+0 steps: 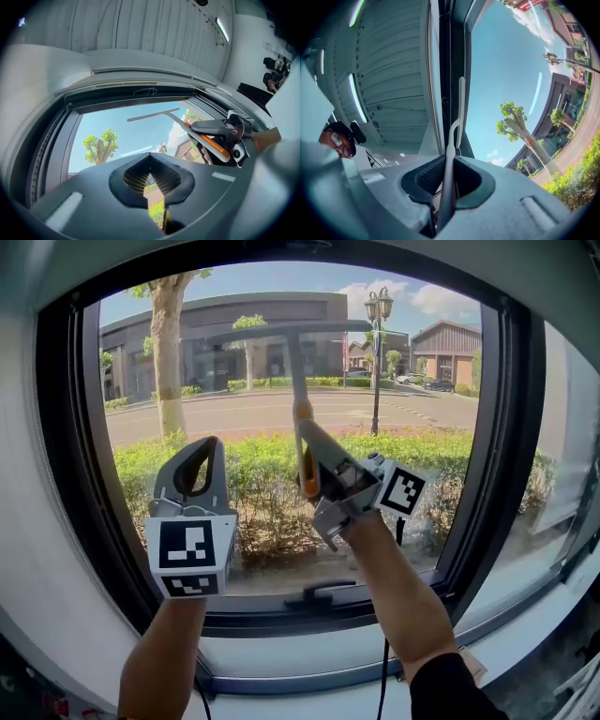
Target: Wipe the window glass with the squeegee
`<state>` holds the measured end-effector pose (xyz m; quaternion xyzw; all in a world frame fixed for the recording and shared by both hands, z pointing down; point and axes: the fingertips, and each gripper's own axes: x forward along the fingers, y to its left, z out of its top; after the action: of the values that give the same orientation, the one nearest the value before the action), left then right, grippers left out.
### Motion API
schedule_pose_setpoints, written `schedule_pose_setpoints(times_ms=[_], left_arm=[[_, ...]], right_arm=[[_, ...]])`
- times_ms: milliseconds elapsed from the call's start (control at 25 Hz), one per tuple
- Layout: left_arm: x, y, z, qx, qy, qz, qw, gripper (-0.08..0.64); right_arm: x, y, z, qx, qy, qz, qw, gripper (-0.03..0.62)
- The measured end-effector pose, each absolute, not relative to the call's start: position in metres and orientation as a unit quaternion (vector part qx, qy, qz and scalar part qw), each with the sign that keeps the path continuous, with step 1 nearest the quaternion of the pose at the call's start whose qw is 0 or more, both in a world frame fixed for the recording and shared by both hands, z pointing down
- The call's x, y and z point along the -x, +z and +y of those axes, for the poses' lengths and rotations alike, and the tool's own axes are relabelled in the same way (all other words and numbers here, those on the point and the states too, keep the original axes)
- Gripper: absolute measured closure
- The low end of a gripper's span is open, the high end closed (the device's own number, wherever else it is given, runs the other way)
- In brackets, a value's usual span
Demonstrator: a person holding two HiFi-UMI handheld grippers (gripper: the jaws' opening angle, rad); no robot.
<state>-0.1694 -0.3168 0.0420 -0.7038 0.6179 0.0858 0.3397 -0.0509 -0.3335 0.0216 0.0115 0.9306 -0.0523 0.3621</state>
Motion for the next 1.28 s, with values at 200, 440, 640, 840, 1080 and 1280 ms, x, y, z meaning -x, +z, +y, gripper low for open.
schedule_pose_setpoints(times_ms=[200,440,640,840,1080,1280], left_arm=[[0.162,0.001,-0.31,0.688,0.107,0.621,0.36,0.543],[0.154,-0.029,-0.306,0.671,0.114,0.632,0.371,0.543],[0.15,-0.036,-0.304,0.659,0.112,0.643,0.373,0.543],[0.145,-0.029,-0.307,0.658,0.104,0.65,0.366,0.543],[0.135,-0.01,-0.316,0.665,0.093,0.65,0.356,0.543],[0.124,0.015,-0.324,0.682,0.088,0.646,0.33,0.543]], right_arm=[[0.024,-0.033,-0.341,-0.01,-0.034,0.924,0.381,0.545],[0.004,-0.067,-0.348,-0.016,-0.03,0.921,0.388,0.546],[-0.002,-0.076,-0.359,-0.02,-0.045,0.921,0.386,0.545],[-0.006,-0.065,-0.365,-0.026,-0.06,0.92,0.387,0.545],[-0.013,-0.043,-0.365,-0.029,-0.071,0.921,0.381,0.545],[-0.019,-0.01,-0.361,-0.024,-0.086,0.925,0.369,0.545]])
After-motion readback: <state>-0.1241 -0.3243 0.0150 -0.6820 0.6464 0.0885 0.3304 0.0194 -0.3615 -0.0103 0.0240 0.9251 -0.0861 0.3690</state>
